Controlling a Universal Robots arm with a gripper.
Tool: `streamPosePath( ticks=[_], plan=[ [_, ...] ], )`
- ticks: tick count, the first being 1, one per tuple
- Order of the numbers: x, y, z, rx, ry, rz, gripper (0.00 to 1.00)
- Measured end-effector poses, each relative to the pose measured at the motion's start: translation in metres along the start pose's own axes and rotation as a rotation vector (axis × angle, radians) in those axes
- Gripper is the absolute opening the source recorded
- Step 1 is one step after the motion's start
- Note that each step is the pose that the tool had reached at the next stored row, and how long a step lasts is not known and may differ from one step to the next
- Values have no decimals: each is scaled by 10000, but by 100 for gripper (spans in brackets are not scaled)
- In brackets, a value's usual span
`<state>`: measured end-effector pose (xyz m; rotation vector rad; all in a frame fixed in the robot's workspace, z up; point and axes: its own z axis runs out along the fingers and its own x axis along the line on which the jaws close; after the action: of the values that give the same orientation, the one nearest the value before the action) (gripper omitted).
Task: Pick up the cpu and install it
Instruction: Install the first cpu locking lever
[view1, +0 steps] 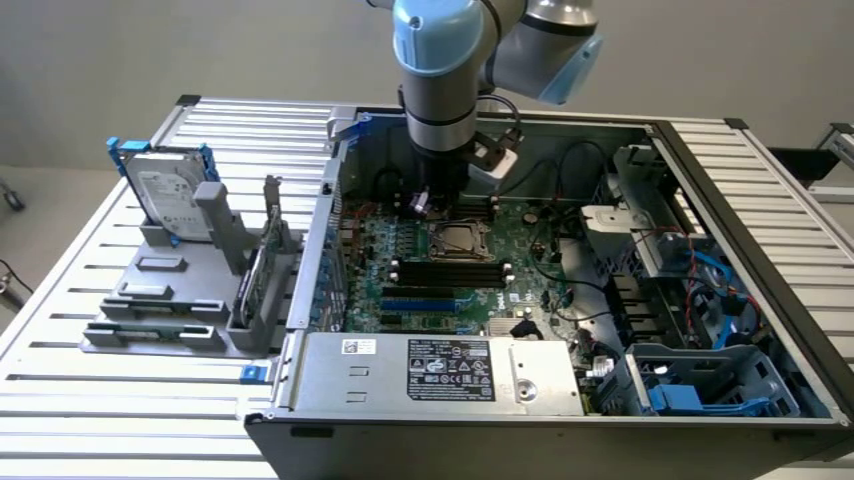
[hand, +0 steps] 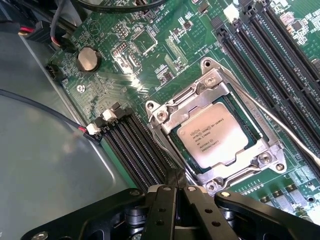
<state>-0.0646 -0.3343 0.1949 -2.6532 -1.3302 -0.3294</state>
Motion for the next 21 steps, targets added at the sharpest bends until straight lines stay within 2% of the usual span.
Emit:
streamPosePath(
  ticks=[14, 21],
  plan=[
    [28, 40, 6, -32, -67, -5, 11],
    [54, 75, 12, -5, -104, 2, 11]
  ],
)
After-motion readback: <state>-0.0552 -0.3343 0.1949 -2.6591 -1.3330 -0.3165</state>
